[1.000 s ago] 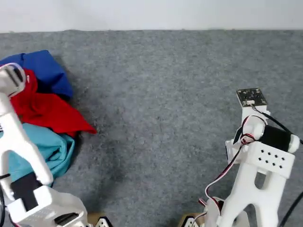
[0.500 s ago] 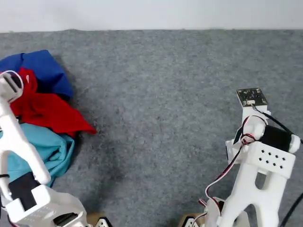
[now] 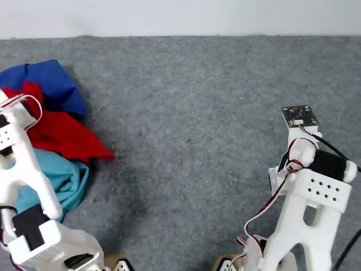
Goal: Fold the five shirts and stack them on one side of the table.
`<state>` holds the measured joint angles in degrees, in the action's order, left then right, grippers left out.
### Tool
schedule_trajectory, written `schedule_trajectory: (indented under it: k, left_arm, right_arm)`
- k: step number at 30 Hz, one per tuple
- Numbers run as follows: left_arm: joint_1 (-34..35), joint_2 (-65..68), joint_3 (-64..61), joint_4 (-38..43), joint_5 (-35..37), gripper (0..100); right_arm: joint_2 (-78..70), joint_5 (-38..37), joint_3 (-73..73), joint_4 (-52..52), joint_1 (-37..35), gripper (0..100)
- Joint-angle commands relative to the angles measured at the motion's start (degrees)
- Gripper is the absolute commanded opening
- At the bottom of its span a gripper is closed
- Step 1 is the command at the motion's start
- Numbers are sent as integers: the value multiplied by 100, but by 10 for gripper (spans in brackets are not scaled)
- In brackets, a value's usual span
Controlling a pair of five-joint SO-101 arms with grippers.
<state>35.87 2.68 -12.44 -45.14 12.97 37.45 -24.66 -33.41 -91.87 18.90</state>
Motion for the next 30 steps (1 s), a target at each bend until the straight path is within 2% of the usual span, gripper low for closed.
schedule_trajectory:
  k: [1, 3, 6, 12, 20, 23, 30]
  left_arm:
    - [-97, -88, -22, 202, -26, 12]
    - [-246, -132, 40, 70, -44, 12]
    - [-703, -440, 338, -545, -53, 12]
    - [-2295, -1178, 690, -1574, -53, 12]
    - [-4765, -1459, 664, -2013, -53, 12]
    - [-5292, -1459, 664, -1996, -62, 12]
    - [-6426, -1459, 664, -1969, -70, 12]
  right_arm:
    - [-4, 18, 18, 40, 66, 137]
    - [-4, 18, 18, 40, 57, 137]
    - [4, 18, 18, 40, 48, 137]
    - [4, 18, 18, 22, 66, 136]
    - [4, 18, 18, 22, 75, 136]
    - [4, 18, 18, 31, 163, 136]
    - [4, 18, 35, 48, 919, 136]
